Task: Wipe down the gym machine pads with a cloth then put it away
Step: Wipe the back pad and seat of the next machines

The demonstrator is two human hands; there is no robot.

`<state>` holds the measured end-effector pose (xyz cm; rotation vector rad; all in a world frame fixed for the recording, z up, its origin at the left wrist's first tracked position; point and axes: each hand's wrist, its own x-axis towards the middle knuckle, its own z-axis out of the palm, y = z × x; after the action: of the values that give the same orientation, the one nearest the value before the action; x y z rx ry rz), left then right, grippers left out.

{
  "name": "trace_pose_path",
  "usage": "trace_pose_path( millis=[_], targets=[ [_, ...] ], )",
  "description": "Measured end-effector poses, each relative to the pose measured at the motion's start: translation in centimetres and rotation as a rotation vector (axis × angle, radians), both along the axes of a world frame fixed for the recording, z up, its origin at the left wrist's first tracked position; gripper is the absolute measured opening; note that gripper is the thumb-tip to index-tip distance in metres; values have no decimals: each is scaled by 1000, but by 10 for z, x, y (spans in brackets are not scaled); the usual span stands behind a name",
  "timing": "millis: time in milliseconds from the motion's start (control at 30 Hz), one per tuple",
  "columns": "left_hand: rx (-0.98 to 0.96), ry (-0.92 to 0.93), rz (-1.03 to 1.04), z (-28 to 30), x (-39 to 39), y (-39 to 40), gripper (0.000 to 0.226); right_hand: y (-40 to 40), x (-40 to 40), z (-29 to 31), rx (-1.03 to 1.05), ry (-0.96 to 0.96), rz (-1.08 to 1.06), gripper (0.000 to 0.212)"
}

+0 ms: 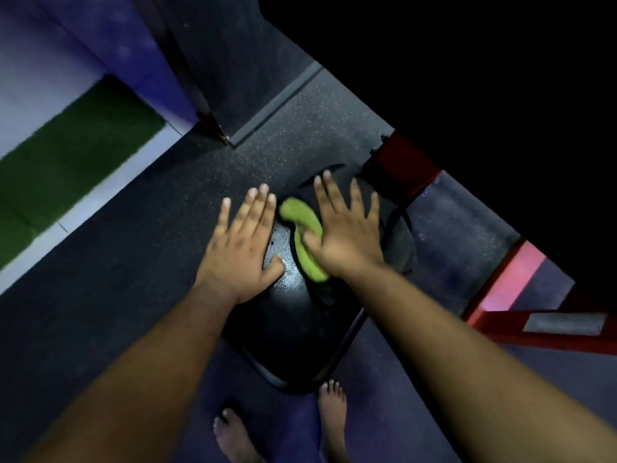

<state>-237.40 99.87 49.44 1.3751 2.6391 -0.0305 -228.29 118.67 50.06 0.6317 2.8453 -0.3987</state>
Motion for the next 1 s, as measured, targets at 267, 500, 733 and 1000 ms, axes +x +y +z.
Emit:
trace_pose_path(
  millis=[267, 500, 733, 1000],
  targets=[
    [181, -5, 494, -16, 76, -44, 85, -22, 75, 1, 48, 15, 380, 89],
    [544, -80, 548, -17, 75, -47, 85, -47, -69, 2, 53, -21, -15, 86],
    [851, -357, 653, -7, 81, -81, 75, -64, -11, 6, 25, 41, 527, 91],
    [781, -510, 698, 0, 71, -109, 77, -155, 17, 14, -11, 44, 289, 88]
  ],
)
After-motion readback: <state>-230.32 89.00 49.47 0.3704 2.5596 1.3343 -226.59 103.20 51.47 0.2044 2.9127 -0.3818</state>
